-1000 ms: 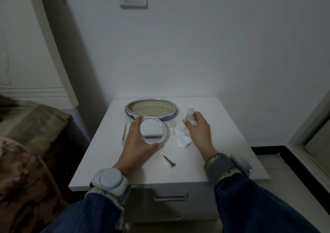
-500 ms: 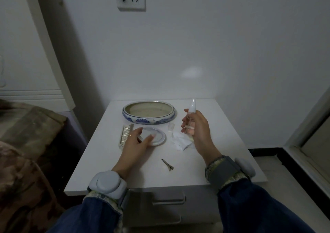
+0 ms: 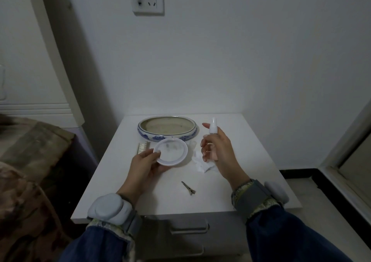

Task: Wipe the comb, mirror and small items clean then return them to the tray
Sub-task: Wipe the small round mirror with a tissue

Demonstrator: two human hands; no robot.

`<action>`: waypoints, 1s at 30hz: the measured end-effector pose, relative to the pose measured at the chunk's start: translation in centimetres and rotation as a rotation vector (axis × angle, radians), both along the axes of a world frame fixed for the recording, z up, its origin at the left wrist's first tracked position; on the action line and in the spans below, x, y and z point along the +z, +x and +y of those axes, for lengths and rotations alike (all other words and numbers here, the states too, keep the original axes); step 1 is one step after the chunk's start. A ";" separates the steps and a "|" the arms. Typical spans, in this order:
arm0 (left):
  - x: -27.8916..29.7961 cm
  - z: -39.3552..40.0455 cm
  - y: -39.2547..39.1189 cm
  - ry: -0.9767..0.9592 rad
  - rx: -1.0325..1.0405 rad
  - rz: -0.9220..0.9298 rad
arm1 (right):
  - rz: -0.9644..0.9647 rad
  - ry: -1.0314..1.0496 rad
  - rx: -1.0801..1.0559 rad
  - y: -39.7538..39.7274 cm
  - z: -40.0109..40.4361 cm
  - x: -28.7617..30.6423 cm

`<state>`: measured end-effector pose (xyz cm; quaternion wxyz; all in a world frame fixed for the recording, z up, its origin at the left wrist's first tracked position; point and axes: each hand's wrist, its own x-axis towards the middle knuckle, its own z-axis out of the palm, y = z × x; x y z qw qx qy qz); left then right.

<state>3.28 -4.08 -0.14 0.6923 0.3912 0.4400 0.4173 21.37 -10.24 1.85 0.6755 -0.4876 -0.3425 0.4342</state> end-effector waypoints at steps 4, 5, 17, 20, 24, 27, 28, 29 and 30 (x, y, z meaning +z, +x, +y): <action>0.3 -0.2 0.0 -0.050 0.051 -0.112 | -0.027 0.002 0.088 0.0 -0.3 0.2; 0.2 -0.2 0.0 -0.047 0.052 -0.122 | -0.038 0.001 0.108 0.0 -0.4 0.3; 0.4 -0.5 0.5 -0.010 -0.013 -0.168 | 0.074 0.074 0.335 0.0 -0.8 1.0; 0.3 -0.4 0.5 0.000 -0.004 -0.181 | -0.054 0.057 0.250 -0.1 -0.7 0.8; 0.1 -0.2 0.6 0.005 -0.001 -0.203 | -0.233 -0.032 0.117 -0.5 -0.4 0.5; 0.1 -0.2 0.6 0.008 -0.008 -0.217 | -0.378 -0.024 0.032 -0.6 -0.3 0.0; 0.1 -0.2 0.6 0.014 -0.009 -0.216 | -0.451 -0.003 -0.003 -0.6 -0.3 -0.3; 0.1 -0.2 0.6 0.023 -0.007 -0.212 | -0.533 0.019 -0.038 -0.6 -0.4 -0.5; 0.0 -0.3 0.6 0.049 -0.005 -0.194 | -0.625 0.037 -0.078 -0.6 -0.5 -0.6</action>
